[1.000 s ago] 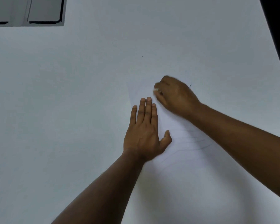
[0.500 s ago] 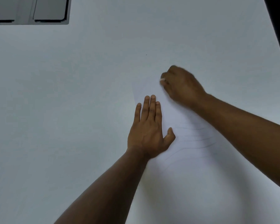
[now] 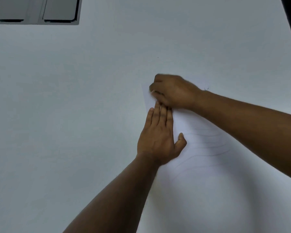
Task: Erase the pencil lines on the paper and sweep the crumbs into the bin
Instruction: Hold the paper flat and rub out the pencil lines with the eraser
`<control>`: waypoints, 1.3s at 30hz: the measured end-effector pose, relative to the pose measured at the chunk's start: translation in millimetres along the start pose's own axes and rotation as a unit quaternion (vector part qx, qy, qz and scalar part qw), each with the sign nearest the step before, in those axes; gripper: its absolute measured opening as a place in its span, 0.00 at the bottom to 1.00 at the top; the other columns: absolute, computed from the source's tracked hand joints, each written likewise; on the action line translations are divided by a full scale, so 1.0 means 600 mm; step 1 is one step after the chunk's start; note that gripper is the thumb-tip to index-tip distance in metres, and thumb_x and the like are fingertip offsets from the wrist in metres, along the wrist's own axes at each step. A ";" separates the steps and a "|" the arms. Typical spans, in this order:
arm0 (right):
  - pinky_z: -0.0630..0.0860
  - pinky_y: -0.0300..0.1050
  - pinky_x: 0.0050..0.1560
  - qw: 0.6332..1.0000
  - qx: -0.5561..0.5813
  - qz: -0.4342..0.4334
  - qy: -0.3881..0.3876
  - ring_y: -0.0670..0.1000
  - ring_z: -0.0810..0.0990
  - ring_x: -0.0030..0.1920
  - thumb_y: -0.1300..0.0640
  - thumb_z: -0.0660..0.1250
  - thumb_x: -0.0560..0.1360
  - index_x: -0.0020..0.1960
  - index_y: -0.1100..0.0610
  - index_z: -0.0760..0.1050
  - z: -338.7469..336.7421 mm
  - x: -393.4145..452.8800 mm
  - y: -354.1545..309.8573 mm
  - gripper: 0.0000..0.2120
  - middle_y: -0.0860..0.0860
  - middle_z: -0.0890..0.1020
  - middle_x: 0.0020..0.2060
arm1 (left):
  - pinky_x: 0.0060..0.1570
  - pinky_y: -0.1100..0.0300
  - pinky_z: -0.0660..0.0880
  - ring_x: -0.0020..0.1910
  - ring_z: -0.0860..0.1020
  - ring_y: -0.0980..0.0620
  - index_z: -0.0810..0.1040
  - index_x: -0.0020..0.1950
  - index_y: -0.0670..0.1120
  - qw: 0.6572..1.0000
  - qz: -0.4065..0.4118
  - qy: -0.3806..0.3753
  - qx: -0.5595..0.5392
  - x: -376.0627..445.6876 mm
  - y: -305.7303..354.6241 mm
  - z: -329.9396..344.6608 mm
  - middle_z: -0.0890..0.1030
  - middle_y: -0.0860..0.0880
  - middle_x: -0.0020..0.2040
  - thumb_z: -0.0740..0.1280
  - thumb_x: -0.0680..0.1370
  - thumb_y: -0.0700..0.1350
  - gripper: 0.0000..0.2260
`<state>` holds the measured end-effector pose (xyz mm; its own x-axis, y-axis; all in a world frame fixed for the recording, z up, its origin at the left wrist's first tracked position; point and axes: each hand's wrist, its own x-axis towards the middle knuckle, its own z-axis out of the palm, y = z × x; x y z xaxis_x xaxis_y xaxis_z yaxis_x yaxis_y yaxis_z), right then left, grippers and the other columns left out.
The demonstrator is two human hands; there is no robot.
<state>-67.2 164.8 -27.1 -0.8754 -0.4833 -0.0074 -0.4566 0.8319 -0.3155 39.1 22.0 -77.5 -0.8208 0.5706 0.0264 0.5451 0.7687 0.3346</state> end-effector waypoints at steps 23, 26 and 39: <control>0.67 0.43 0.40 0.988 0.081 0.116 0.061 0.51 0.74 0.40 0.57 0.63 0.77 0.46 0.59 0.76 -0.009 0.032 0.040 0.07 0.52 0.78 0.40 | 0.82 0.49 0.40 0.84 0.40 0.45 0.49 0.84 0.39 0.999 -0.011 -0.037 0.014 -0.002 -0.002 0.005 0.44 0.42 0.85 0.51 0.81 0.62 0.38; 0.71 0.45 0.41 0.991 0.082 0.097 0.048 0.51 0.75 0.38 0.55 0.62 0.78 0.47 0.58 0.76 -0.011 -0.026 0.022 0.07 0.51 0.79 0.39 | 0.82 0.48 0.42 0.84 0.42 0.45 0.50 0.84 0.38 1.000 -0.007 -0.023 0.006 0.000 -0.005 0.005 0.47 0.40 0.85 0.53 0.81 0.61 0.39; 0.72 0.44 0.40 0.939 0.073 0.319 0.109 0.54 0.77 0.39 0.55 0.62 0.77 0.44 0.58 0.74 -0.053 -0.080 0.146 0.07 0.49 0.77 0.34 | 0.82 0.47 0.44 0.84 0.41 0.46 0.49 0.84 0.39 0.999 0.000 -0.044 0.026 -0.001 -0.005 0.000 0.45 0.42 0.85 0.52 0.81 0.61 0.38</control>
<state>-70.3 269.7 -24.6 -0.9823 0.1804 -0.0505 0.1840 0.8789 -0.4402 38.2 19.3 -78.5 -0.8043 0.5915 -0.0572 0.5547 0.7817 0.2850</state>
